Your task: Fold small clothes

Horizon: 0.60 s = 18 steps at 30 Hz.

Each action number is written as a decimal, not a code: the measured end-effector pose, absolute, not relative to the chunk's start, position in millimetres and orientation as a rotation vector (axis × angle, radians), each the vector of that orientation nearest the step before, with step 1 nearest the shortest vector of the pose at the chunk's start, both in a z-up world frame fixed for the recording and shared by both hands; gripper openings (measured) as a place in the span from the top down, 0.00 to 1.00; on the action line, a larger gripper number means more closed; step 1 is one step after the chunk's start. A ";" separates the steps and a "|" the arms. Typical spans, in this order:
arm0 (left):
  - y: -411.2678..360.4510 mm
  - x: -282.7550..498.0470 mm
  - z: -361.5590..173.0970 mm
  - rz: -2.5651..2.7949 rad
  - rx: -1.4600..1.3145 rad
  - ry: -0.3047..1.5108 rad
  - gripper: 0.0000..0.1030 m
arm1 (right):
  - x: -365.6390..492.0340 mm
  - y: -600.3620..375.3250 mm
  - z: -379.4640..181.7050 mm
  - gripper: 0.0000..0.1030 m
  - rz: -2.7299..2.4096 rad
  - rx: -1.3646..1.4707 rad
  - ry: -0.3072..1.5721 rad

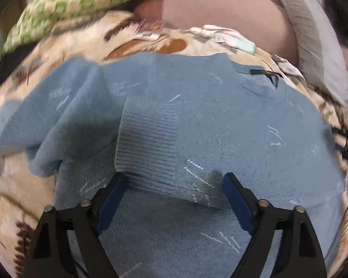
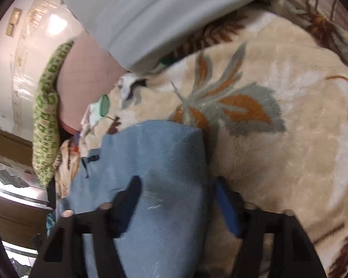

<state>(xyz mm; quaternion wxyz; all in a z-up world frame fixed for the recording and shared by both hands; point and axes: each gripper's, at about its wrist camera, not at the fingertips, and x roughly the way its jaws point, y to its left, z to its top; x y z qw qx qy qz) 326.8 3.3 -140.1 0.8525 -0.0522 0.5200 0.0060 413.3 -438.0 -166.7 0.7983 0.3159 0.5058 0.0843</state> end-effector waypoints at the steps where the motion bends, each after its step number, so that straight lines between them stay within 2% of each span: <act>1: 0.2 326.8 -140.7 0.013 -0.091 1.098 0.12 | 419.0 -432.0 -166.0 0.44 0.183 0.667 1.085; 2: -3.2 326.8 -142.3 0.016 -0.065 1.095 0.12 | 423.2 -429.5 -165.2 0.51 0.182 0.639 1.088; 3: -5.7 326.6 -143.5 0.022 -0.050 1.090 0.11 | 426.8 -427.1 -163.9 0.68 0.162 0.596 1.104; 5: -8.5 327.6 -145.2 0.029 -0.040 1.083 0.10 | 433.2 -421.5 -158.1 0.87 0.094 0.510 1.115; 7: -10.5 329.6 -147.9 0.028 -0.025 1.082 0.06 | 429.0 -412.4 -136.4 0.91 0.014 0.352 1.043; 8: -11.2 329.2 -148.7 0.028 -0.017 1.078 0.05 | 422.9 -406.6 -125.2 0.98 -0.019 0.274 0.995; 10: -11.8 330.1 -149.9 0.036 -0.013 1.075 0.04 | 424.3 -406.9 -130.1 0.98 -0.091 0.194 1.007; 12: -12.3 329.7 -149.5 0.038 -0.009 1.077 0.04 | 429.0 -426.6 -154.9 0.95 -0.086 0.313 1.098; 13: -12.1 329.1 -149.1 0.035 -0.007 1.080 0.03 | 418.8 -438.7 -152.0 0.94 -0.071 0.376 1.048; 14: -11.3 329.7 -148.8 0.030 -0.008 1.087 0.03 | 409.7 -445.9 -147.6 0.84 -0.070 0.407 1.011; 15: -10.3 329.1 -148.4 0.028 -0.007 1.091 0.02 | 396.4 -454.1 -139.5 0.55 -0.049 0.463 0.983; 16: -10.5 329.5 -148.5 0.027 -0.005 1.092 0.02 | 388.6 -458.1 -135.4 0.32 -0.021 0.501 0.985; 17: -10.6 329.0 -148.6 0.026 -0.005 1.091 0.02 | 375.0 -463.4 -129.7 0.14 0.028 0.567 0.978; 18: -10.7 328.6 -148.7 0.024 -0.004 1.088 0.02 | 365.7 -464.9 -126.2 0.14 0.073 0.602 0.975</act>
